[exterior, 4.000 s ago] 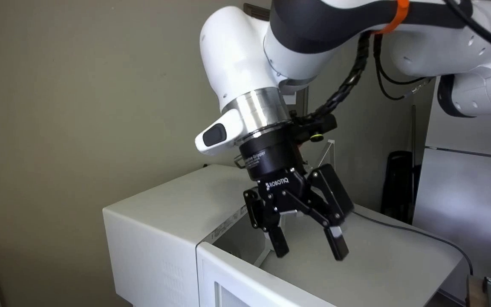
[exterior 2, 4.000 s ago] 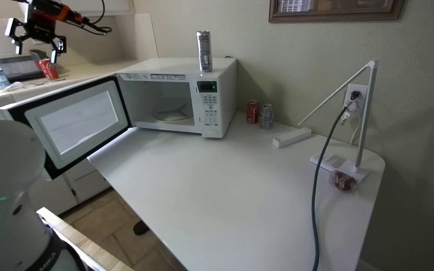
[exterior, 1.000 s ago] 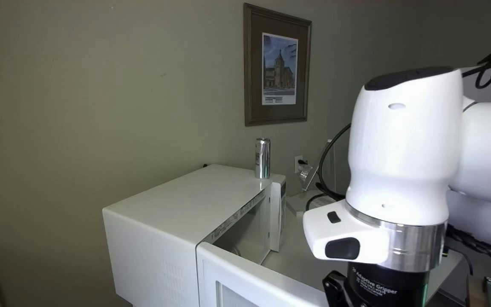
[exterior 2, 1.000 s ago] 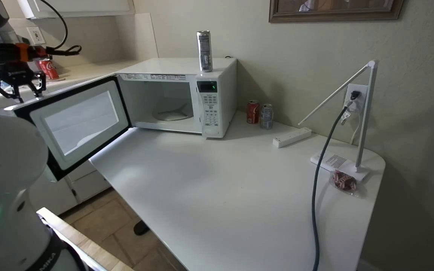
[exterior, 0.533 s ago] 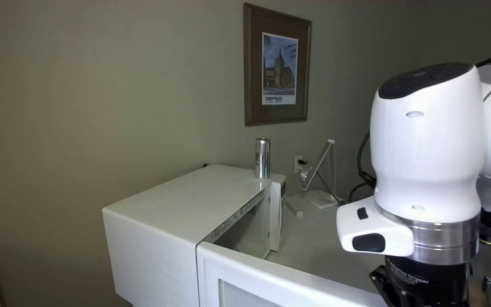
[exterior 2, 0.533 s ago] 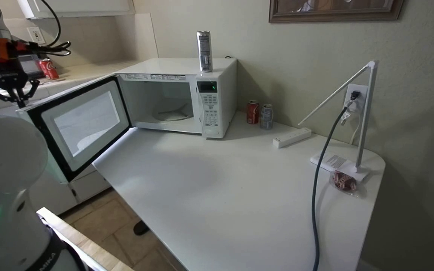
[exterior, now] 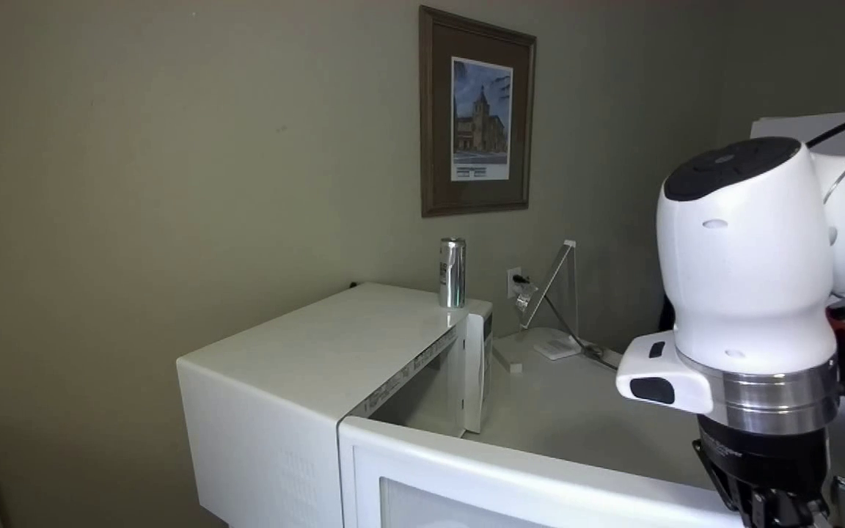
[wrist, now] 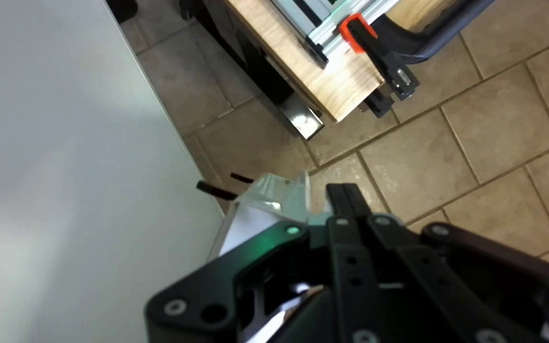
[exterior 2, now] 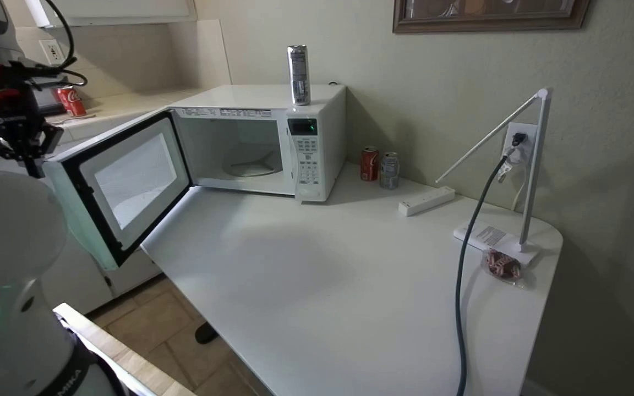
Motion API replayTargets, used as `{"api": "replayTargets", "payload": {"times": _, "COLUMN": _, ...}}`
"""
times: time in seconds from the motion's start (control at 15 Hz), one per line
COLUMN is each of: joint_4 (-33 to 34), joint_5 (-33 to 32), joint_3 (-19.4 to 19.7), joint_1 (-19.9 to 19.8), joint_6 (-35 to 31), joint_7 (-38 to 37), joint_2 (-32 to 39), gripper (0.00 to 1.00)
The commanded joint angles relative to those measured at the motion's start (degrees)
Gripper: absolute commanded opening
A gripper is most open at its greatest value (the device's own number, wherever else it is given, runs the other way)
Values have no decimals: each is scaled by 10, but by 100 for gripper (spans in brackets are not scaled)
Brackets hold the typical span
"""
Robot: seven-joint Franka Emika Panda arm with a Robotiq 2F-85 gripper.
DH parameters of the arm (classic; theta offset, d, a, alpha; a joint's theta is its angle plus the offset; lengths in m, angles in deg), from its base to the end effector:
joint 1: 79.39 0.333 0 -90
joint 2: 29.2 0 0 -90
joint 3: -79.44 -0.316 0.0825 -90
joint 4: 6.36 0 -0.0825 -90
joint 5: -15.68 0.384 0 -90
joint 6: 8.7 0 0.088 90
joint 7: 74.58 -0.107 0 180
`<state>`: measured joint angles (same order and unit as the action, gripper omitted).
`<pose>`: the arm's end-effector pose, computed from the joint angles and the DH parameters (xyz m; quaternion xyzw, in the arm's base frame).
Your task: Close the door to the microwave
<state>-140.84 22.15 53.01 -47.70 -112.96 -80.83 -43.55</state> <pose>0.2190 0.3735 0.3993 0.9046 0.3994 -0.1251 0.0807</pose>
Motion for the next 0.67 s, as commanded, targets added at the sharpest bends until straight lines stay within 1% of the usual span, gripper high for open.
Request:
{"api": "replayTargets", "payload": {"times": 0.0, "joint_4": -58, "joint_5": 0, "joint_3": -7, "joint_1": -28, "joint_6": -10, "joint_7": -78, "joint_2": -53, "gripper": 0}}
{"api": "replayTargets", "payload": {"times": 0.07, "joint_4": -71, "joint_5": 4, "joint_3": -7, "joint_1": -35, "joint_6": -20, "joint_7": -96, "joint_2": -64, "gripper": 0}}
{"api": "replayTargets", "payload": {"times": 0.27, "joint_4": -99, "joint_5": 10, "joint_3": -9, "joint_1": -49, "joint_6": -17, "joint_7": -159, "joint_2": -98, "gripper": 0}}
{"api": "replayTargets", "payload": {"times": 0.47, "joint_4": -116, "joint_5": -16, "joint_3": -23, "joint_1": -64, "joint_6": -15, "joint_7": -227, "joint_2": -129, "gripper": 0}}
{"api": "replayTargets", "payload": {"times": 0.6, "joint_4": -119, "joint_5": -34, "joint_3": -35, "joint_1": -76, "joint_6": 4, "joint_7": -275, "joint_2": -141, "gripper": 0}}
